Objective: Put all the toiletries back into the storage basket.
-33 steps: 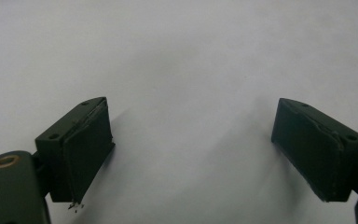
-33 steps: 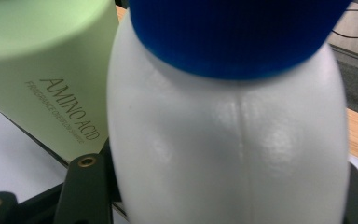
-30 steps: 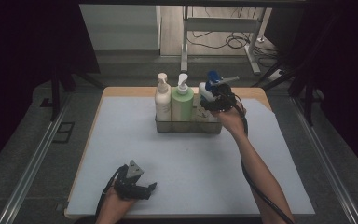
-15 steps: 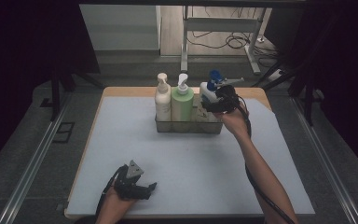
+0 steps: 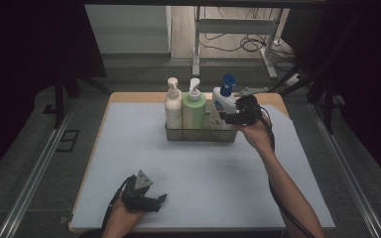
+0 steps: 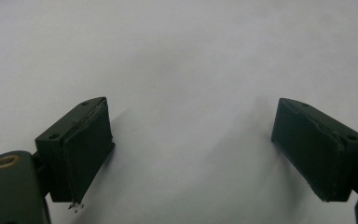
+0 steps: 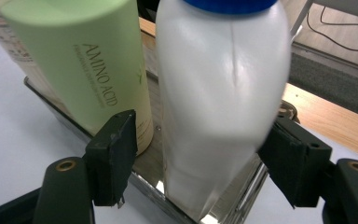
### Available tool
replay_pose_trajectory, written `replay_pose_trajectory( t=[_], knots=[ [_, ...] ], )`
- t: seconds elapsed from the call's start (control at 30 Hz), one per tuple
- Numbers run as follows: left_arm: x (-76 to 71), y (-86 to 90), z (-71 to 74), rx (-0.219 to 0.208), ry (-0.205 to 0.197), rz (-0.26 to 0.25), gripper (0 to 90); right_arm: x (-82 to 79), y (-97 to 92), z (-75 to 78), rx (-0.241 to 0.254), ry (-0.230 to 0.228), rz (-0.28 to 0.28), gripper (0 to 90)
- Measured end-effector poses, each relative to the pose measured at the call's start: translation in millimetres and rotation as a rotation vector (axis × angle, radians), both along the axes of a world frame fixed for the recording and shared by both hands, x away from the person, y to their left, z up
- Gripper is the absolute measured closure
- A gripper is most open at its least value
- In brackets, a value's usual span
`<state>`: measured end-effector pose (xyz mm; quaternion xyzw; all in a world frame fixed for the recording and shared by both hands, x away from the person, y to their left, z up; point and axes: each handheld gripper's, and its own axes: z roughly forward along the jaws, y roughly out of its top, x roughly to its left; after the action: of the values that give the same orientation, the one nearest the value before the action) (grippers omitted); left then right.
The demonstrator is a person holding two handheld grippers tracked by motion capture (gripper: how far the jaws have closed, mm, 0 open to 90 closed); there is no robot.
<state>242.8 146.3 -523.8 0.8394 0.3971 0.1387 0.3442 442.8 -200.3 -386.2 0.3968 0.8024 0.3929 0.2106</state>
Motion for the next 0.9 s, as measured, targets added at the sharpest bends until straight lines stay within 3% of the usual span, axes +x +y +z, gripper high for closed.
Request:
replay_pose_trajectory(
  t=[0.37,0.6,0.9],
  knots=[
    [0.0,0.1,0.1,0.002,0.000,-0.001,12.0,-16.2,-17.4,-1.9,0.027,0.002,0.037,34.6],
    [0.0,0.0,0.1,0.002,0.000,0.000,12.0,-21.2,-30.3,-1.6,0.035,0.033,0.041,46.9],
    [0.1,0.1,0.1,0.002,0.001,-0.001,12.0,-23.1,-46.2,0.1,0.042,0.037,-0.005,64.1]
  ],
)
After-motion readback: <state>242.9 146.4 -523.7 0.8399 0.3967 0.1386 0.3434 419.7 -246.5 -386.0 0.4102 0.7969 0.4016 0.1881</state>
